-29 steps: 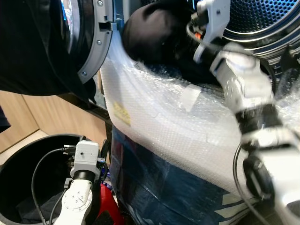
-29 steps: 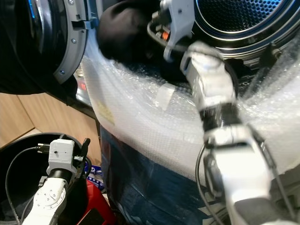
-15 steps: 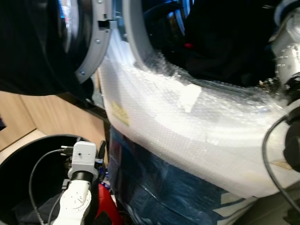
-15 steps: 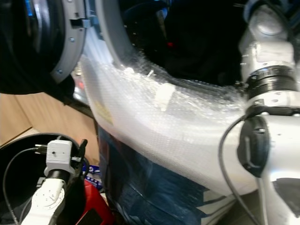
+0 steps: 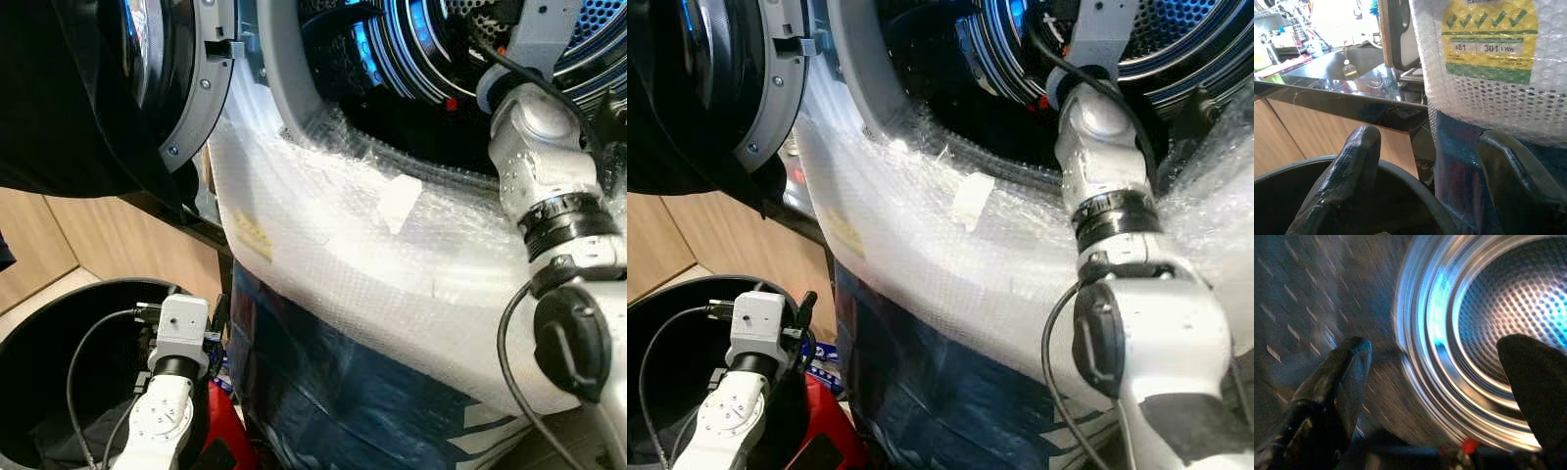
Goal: Clothes washing
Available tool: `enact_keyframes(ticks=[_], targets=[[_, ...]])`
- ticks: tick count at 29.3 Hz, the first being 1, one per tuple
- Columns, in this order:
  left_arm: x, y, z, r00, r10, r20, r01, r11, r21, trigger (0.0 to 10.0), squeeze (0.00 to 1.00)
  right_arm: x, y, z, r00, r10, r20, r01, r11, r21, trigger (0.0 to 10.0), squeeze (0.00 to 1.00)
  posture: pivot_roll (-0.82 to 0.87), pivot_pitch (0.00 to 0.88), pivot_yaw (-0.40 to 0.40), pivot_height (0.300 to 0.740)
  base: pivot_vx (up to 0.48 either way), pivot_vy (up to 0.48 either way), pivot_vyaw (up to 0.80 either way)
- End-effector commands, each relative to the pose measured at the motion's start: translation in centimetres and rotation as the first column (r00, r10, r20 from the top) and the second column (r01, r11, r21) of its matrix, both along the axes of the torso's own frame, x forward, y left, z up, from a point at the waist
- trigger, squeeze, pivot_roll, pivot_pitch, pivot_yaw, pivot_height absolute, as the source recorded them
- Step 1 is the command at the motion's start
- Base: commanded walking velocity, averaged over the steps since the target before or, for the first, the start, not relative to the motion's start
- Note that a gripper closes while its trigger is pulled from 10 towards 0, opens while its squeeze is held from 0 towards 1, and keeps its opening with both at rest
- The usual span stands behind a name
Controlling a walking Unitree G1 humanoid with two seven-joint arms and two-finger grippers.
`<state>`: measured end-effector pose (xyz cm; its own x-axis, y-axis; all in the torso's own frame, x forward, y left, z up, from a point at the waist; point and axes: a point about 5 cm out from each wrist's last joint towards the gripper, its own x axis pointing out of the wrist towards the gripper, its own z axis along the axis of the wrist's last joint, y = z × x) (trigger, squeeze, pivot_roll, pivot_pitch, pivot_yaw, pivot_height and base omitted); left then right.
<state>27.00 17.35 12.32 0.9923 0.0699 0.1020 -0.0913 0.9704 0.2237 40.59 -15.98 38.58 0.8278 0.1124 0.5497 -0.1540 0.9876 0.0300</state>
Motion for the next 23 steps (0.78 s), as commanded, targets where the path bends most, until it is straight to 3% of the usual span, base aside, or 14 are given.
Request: enact_keyframes(ticks=[1,4,7,11,13,15,16,17,18,19,20,21,22,23], targets=[[0.1,-0.6,0.3,1.000,-0.022,0.004,0.022,1.000,0.010,10.0,0.00,-1.4,0.0,1.2,0.990,0.075,0.117,-0.081,0.996,0.049,10.0,0.00,0.12,0.040,-0.079,0.740,0.000,0.000,0.00],[0.1,-0.6,0.3,1.000,-0.025,0.005,0.024,1.000,0.009,10.0,0.00,-1.9,0.4,0.6,0.983,0.119,0.140,-0.125,0.991,0.038,10.0,0.00,0.12,0.040,-0.079,0.740,0.000,0.000,0.00],[0.2,-0.6,0.4,1.000,-0.026,0.007,0.026,1.000,0.008,10.0,0.00,-3.7,1.1,-0.8,0.951,0.242,0.191,-0.254,0.966,0.043,10.0,0.00,0.11,0.042,-0.081,0.740,0.000,0.000,0.00],[0.3,-0.6,0.4,1.000,-0.026,0.008,0.026,1.000,0.007,10.0,0.00,-6.6,2.1,-1.9,0.865,0.429,0.260,-0.454,0.890,0.043,10.0,0.00,0.10,0.045,-0.077,0.740,0.000,0.000,0.00],[0.3,-0.6,0.4,1.000,-0.030,0.008,0.030,1.000,0.005,10.0,0.00,-8.9,2.8,-1.4,0.762,0.559,0.328,-0.609,0.791,0.066,10.0,0.00,0.10,0.044,-0.078,0.740,0.000,0.000,0.00],[0.3,-0.6,0.4,1.000,-0.030,0.008,0.030,1.000,0.005,10.0,0.00,-8.9,2.8,-1.4,0.762,0.559,0.328,-0.609,0.791,0.066,10.0,0.00,0.10,0.044,-0.078,0.740,0.000,0.000,0.00],[0.4,-0.6,0.4,0.999,-0.032,0.008,0.031,0.999,0.005,10.0,0.00,-10.1,3.2,-1.1,0.697,0.620,0.359,-0.684,0.725,0.076,10.0,0.00,0.10,0.044,-0.077,0.740,0.000,0.000,0.00],[0.4,-0.7,0.4,0.999,-0.033,0.009,0.033,0.999,0.001,10.0,0.00,-12.7,4.3,-0.8,0.516,0.747,0.421,-0.844,0.527,0.098,10.0,0.00,0.10,0.043,-0.080,0.740,0.000,0.000,0.00],[0.4,-0.7,0.4,0.999,-0.033,0.009,0.033,0.999,0.001,10.0,0.00,-12.7,4.3,-0.8,0.516,0.747,0.421,-0.844,0.527,0.098,10.0,0.00,0.10,0.043,-0.080,0.740,0.000,0.000,0.00],[0.5,-0.7,0.4,0.999,-0.033,0.009,0.033,0.999,0.001,10.0,0.00,-13.4,4.6,-0.9,0.470,0.770,0.431,-0.873,0.477,0.100,10.0,0.00,0.10,0.043,-0.080,0.740,0.000,0.000,0.00],[0.5,-0.8,0.4,0.999,-0.032,0.012,0.032,0.999,-0.002,10.0,0.00,-15.0,5.3,-1.3,0.350,0.828,0.437,-0.934,0.344,0.097,10.0,0.00,0.10,0.043,-0.086,0.740,0.000,0.000,0.00],[0.5,-0.8,0.4,0.999,-0.032,0.013,0.032,0.999,-0.002,10.0,0.00,-15.8,5.7,-2.1,0.281,0.862,0.422,-0.959,0.263,0.103,10.0,0.00,0.10,0.044,-0.089,0.740,0.000,0.000,0.00],[0.5,-0.9,0.4,0.999,-0.032,0.014,0.032,0.999,-0.002,10.0,0.00,-16.5,6.1,-3.2,0.221,0.895,0.388,-0.975,0.196,0.103,10.0,0.00,0.10,0.044,-0.090,0.740,0.000,0.000,0.00],[0.5,-0.9,0.4,0.999,-0.032,0.015,0.032,0.999,-0.002,10.0,0.00,-17.0,6.6,-4.5,0.193,0.923,0.334,-0.981,0.170,0.096,10.0,0.00,0.10,0.044,-0.093,0.740,0.000,0.000,0.00]])
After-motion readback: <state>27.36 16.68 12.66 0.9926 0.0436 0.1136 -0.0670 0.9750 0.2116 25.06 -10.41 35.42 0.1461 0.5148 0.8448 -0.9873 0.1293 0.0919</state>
